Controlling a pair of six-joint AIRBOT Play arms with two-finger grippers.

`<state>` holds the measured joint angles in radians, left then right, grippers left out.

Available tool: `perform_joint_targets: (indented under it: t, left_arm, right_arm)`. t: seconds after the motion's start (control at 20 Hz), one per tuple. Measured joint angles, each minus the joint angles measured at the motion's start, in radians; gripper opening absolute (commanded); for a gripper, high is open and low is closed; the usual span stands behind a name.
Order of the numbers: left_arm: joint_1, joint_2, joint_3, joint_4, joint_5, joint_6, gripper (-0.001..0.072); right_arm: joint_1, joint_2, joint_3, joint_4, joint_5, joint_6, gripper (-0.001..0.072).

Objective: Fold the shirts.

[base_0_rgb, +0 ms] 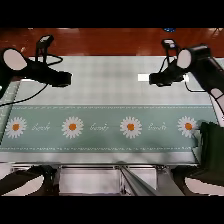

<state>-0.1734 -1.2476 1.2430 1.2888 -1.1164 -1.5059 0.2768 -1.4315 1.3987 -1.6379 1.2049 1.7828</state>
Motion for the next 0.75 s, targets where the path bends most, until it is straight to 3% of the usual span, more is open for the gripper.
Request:
perform_joint_targets:
  t: [0.75]
  left_arm:
    - [-0.020,-0.005,-0.033,0.057,0.008,-0.025,0.0026]
  right_arm:
    - [0.056,-0.035,0.000,-0.047,0.044,0.029,0.0021]
